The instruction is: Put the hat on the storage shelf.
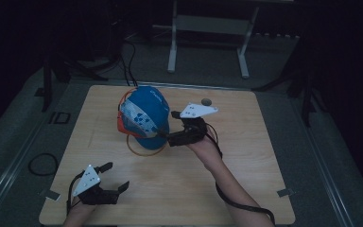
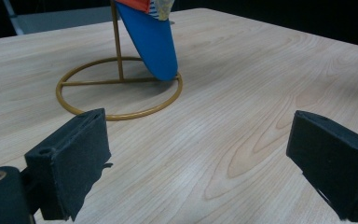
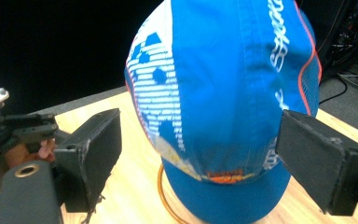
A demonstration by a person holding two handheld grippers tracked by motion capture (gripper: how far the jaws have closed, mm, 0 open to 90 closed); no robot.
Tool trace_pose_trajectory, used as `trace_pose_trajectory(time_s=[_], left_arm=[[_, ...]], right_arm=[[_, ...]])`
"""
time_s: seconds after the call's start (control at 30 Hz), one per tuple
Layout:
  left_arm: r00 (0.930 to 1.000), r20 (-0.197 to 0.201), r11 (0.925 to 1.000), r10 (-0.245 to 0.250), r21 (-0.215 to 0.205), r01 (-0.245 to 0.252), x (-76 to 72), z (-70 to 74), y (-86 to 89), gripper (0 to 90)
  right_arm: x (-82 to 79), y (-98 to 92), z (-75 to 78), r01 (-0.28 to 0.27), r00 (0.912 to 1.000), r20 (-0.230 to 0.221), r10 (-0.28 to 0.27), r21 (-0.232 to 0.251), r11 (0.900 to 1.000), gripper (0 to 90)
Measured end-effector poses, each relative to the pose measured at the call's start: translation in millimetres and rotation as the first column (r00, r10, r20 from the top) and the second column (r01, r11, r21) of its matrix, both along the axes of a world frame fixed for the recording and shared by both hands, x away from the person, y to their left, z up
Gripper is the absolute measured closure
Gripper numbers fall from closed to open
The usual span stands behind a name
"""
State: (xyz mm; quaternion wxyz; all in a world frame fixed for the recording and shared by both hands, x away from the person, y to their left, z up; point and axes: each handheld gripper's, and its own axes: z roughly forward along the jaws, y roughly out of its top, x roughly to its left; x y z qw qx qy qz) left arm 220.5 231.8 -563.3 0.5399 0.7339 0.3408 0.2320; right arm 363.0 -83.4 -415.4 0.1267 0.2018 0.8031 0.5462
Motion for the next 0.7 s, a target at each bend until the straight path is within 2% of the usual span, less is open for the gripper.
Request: trace_pose_trajectory(time_s=[0.53, 0.7], left_arm=[[1.0, 0.0, 1.0, -0.004, 0.004, 0.004, 0.3, -0.2, -0.3, 6.1], [1.0, 0.0, 1.0, -0.004, 0.002, 0.004, 0.1, -0.2, -1.0, 6.1]], right_arm=[[-19.1, -28.5, -36.8, -0.006, 0.9999, -0.014, 0.006, 0.0, 1.0, 14.2], [-24.9, -39.2, -55.1, -0.005, 0.9998, -0.02, 0.004, -0.008, 1.0, 14.0]])
